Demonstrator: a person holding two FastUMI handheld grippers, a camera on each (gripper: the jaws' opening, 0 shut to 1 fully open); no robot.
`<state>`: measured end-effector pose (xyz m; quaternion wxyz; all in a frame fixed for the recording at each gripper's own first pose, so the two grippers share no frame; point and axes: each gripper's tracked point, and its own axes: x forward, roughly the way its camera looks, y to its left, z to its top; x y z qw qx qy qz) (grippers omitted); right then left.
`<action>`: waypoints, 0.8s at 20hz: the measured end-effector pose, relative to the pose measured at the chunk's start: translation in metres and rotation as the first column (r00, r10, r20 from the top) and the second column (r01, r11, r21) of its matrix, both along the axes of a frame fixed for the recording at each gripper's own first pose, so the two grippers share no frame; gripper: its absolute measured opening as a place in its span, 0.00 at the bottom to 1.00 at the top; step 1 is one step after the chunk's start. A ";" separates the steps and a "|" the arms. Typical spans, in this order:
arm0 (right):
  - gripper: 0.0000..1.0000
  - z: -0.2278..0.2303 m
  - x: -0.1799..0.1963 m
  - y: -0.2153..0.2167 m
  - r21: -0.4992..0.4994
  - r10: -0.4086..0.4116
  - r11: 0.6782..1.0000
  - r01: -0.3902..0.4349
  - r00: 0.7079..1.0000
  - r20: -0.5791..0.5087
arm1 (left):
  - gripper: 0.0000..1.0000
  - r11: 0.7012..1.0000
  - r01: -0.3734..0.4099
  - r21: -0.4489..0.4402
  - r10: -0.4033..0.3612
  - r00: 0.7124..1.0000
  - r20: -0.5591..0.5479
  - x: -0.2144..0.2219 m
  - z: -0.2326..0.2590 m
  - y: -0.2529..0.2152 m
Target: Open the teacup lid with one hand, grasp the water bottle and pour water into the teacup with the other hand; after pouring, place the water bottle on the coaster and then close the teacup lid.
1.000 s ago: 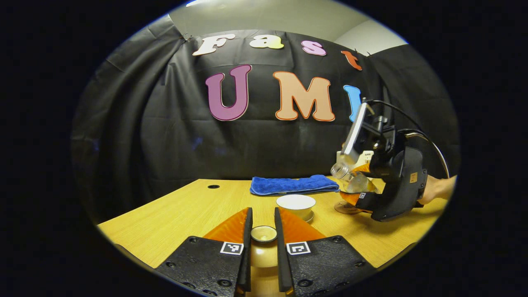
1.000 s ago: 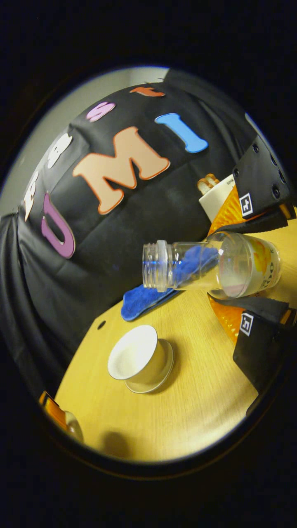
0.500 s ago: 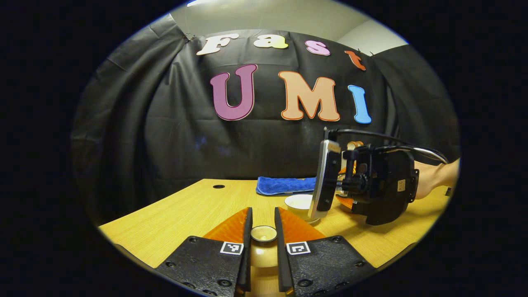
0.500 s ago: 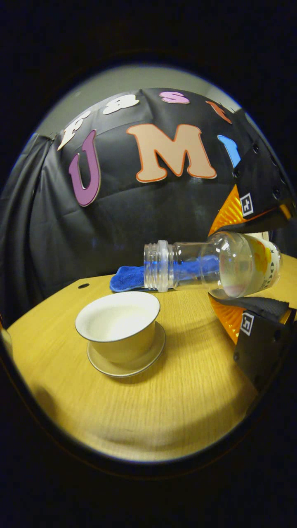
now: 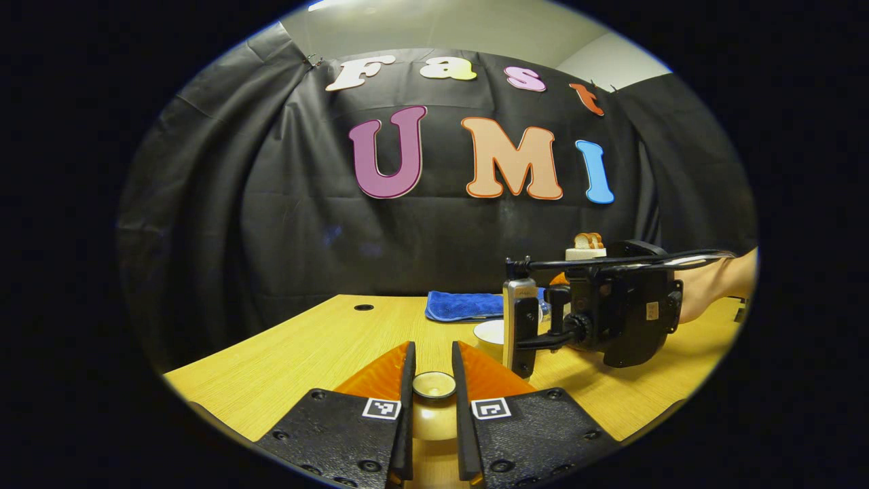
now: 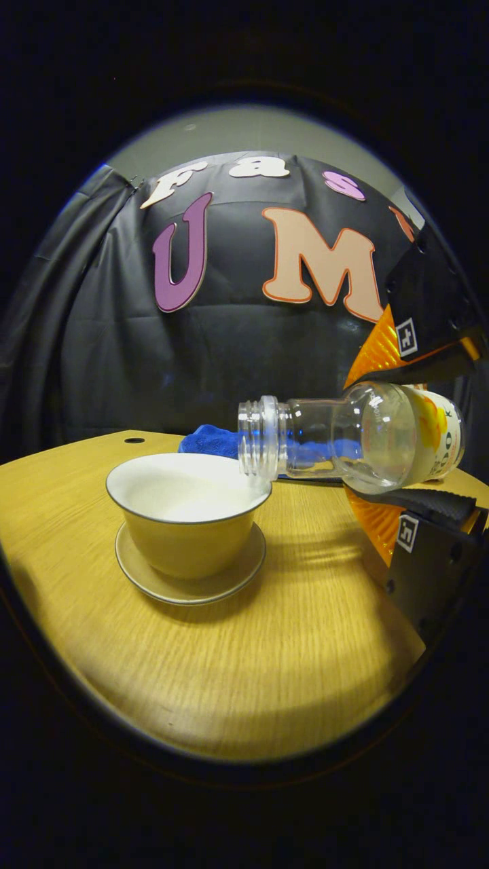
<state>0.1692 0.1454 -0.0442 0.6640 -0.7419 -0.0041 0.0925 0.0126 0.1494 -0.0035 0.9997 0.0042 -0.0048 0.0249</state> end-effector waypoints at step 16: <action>0.67 0.004 0.004 0.019 -0.218 0.054 0.975 -0.042 0.997 0.051 | 0.23 1.000 -0.024 -0.004 0.024 1.000 -0.004 0.000 0.000 0.005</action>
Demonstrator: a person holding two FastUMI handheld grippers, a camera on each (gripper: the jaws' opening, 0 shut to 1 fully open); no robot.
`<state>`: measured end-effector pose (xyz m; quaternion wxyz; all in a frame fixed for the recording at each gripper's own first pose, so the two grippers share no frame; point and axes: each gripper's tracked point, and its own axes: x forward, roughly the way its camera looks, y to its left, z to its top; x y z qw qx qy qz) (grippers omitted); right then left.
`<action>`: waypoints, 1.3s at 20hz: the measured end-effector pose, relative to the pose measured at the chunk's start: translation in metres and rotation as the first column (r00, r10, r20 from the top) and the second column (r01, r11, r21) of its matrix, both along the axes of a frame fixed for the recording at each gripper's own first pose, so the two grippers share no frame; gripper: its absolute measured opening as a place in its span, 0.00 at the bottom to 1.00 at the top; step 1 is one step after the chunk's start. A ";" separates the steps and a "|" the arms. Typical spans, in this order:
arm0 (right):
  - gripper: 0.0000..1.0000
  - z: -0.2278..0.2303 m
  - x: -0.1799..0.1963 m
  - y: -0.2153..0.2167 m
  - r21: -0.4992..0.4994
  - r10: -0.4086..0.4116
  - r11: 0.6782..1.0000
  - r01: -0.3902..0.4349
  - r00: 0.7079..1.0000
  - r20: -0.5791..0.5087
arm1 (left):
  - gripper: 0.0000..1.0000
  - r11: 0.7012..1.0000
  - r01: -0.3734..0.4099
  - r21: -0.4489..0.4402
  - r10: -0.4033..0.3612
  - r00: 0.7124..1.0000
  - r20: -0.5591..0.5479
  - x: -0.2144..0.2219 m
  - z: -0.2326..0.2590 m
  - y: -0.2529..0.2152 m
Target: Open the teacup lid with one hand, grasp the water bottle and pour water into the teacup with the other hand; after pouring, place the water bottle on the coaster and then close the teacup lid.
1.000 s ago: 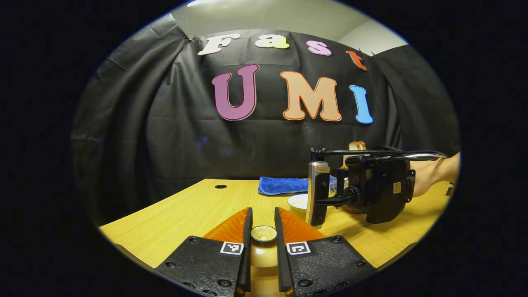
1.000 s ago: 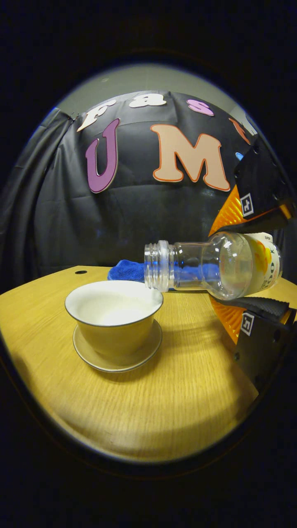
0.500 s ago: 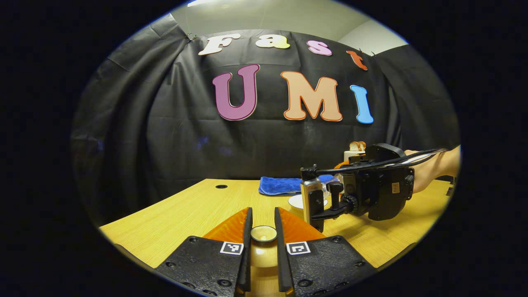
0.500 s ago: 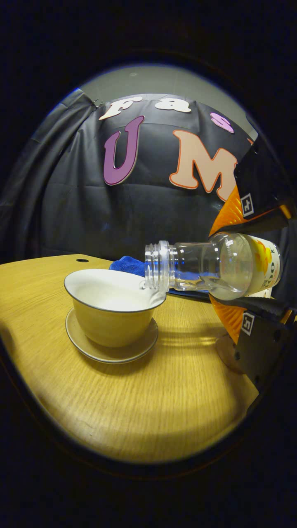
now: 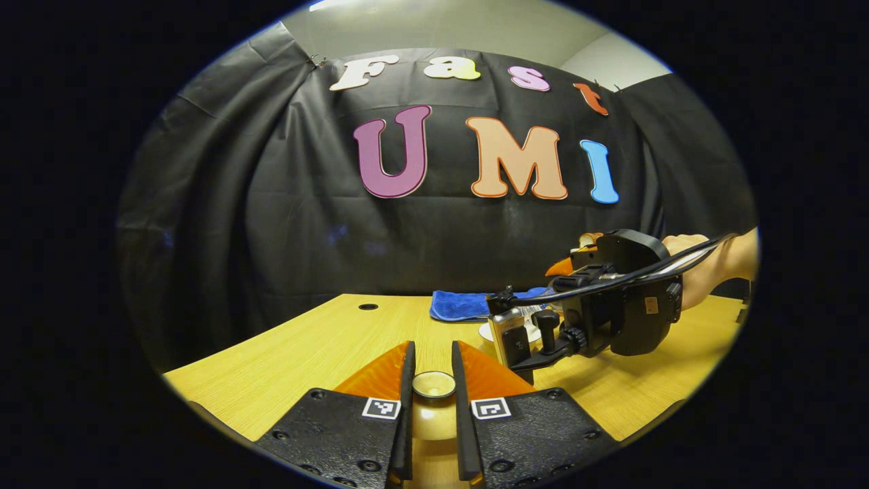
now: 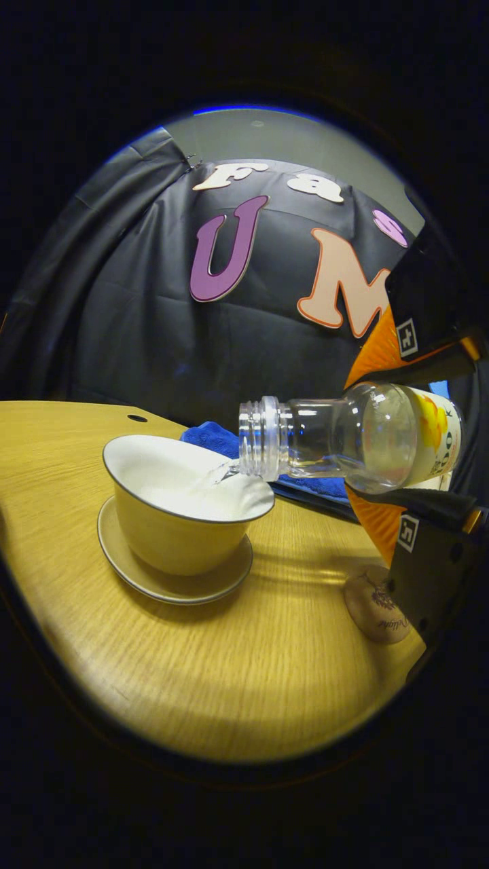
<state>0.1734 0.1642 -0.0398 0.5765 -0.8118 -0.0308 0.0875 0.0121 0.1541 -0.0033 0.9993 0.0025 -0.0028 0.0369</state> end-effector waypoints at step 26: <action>0.67 0.018 0.001 0.014 -0.230 0.118 0.969 -0.093 0.989 0.094 | 0.24 1.000 -0.005 -0.001 0.005 1.000 0.000 0.002 -0.001 0.002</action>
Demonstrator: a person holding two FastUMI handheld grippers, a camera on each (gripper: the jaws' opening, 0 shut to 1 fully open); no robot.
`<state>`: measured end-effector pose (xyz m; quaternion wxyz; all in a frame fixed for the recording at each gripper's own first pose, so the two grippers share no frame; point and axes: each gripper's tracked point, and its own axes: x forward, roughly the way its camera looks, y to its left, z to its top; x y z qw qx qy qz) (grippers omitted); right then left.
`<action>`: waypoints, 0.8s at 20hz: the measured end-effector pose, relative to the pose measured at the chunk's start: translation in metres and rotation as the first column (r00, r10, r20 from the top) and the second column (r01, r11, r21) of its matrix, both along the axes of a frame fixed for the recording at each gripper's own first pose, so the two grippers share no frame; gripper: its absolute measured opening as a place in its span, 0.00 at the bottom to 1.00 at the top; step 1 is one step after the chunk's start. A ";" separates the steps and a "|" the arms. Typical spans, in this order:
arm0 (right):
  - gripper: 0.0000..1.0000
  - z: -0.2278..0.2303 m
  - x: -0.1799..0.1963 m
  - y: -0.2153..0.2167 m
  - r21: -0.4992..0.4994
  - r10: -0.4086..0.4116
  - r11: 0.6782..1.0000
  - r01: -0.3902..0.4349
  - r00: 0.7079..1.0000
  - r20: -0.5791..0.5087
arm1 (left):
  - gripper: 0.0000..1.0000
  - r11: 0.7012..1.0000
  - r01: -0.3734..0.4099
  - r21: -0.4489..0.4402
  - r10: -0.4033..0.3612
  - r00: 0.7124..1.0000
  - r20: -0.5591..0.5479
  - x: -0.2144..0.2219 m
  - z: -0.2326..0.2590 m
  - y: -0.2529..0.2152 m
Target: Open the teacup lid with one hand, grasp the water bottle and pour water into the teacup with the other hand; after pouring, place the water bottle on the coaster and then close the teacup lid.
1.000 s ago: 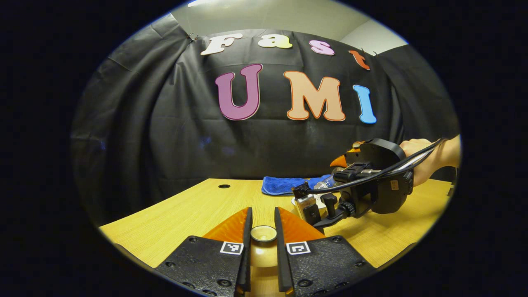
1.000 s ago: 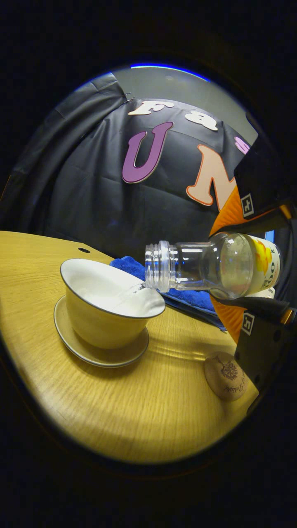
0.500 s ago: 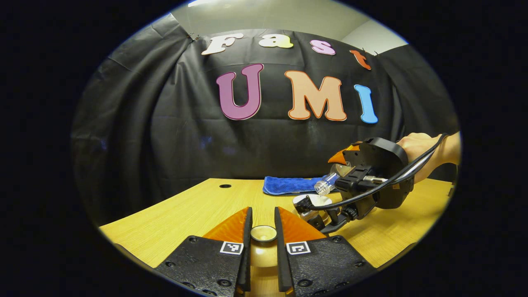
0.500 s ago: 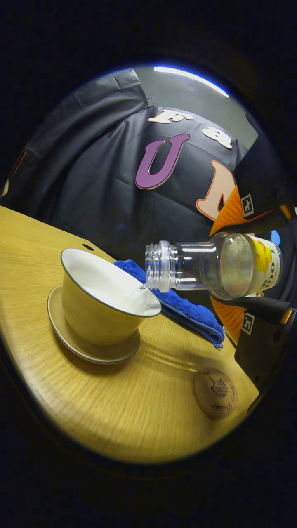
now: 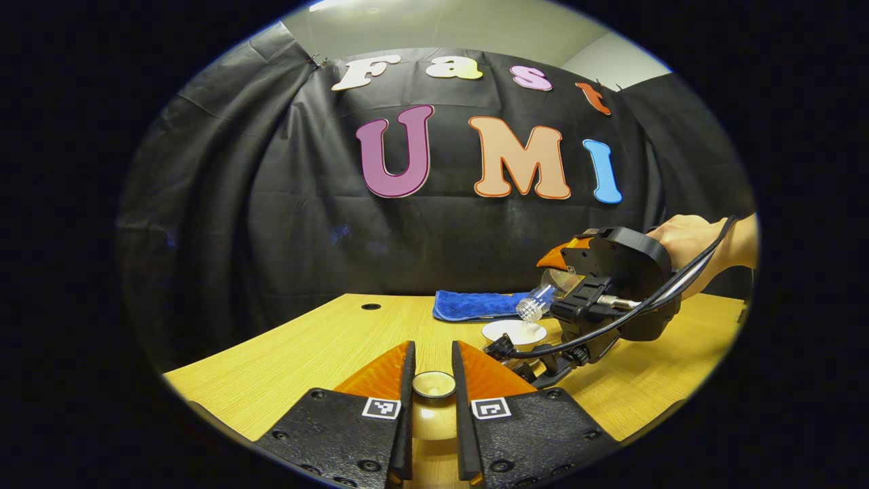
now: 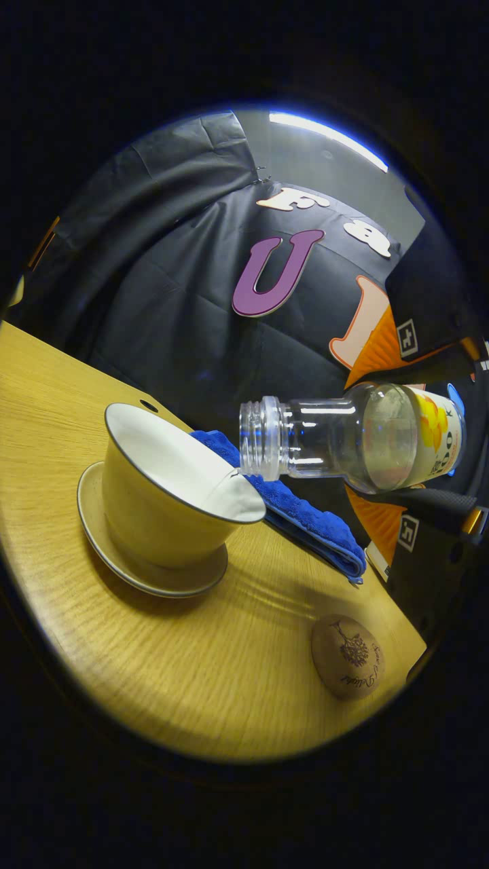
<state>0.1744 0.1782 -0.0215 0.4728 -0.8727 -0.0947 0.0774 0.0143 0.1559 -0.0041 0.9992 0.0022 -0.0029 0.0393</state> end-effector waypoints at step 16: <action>0.68 -0.017 -0.001 -0.006 0.132 -0.021 0.991 0.035 0.994 -0.103 | 0.23 1.000 -0.020 0.000 0.020 1.000 -0.001 0.001 0.000 0.004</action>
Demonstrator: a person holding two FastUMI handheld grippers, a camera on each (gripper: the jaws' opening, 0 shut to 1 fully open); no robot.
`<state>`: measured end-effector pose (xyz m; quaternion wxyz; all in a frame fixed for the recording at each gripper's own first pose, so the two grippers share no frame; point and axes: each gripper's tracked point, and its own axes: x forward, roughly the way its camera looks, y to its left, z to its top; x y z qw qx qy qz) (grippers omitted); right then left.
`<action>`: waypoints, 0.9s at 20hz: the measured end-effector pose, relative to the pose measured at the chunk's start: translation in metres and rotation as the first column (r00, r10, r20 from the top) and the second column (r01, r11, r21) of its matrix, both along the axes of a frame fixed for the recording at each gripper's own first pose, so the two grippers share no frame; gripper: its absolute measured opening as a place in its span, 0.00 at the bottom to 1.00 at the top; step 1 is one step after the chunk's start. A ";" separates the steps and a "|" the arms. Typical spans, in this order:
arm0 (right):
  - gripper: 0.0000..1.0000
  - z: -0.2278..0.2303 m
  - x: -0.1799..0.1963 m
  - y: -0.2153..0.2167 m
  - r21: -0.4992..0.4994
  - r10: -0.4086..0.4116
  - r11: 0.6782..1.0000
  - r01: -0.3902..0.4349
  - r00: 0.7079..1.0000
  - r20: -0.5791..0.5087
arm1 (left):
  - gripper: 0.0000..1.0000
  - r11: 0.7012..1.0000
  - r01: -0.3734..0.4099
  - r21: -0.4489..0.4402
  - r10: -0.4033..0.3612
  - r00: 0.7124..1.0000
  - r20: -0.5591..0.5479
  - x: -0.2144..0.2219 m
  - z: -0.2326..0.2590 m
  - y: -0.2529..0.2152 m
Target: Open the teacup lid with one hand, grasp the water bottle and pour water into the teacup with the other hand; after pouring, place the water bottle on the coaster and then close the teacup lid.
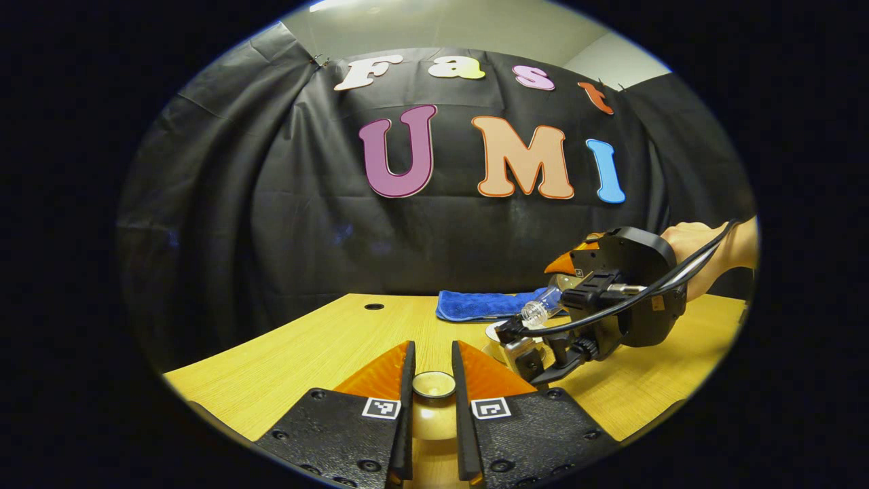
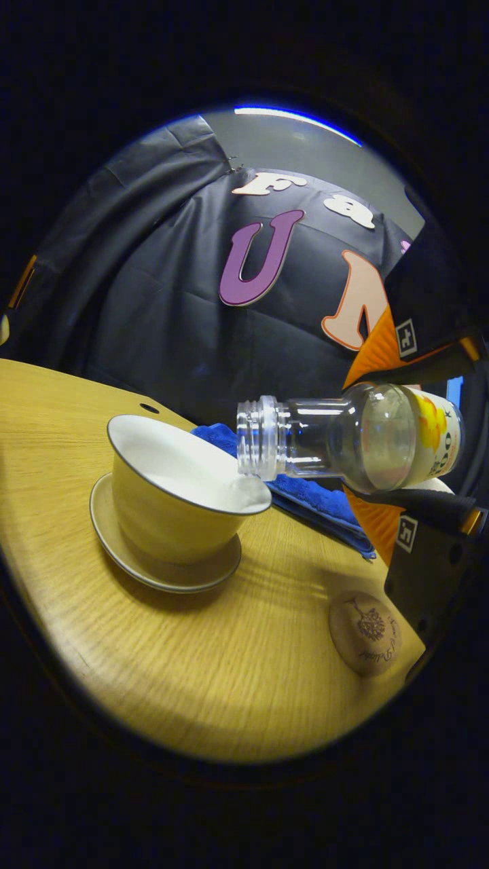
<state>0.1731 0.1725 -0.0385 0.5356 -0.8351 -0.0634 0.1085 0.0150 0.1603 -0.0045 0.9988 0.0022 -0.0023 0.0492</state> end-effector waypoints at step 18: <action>0.67 0.045 -0.010 -0.113 0.932 0.016 0.087 0.351 0.935 -0.354 | 0.23 1.000 0.001 -0.001 -0.001 1.000 -0.003 0.002 0.000 -0.002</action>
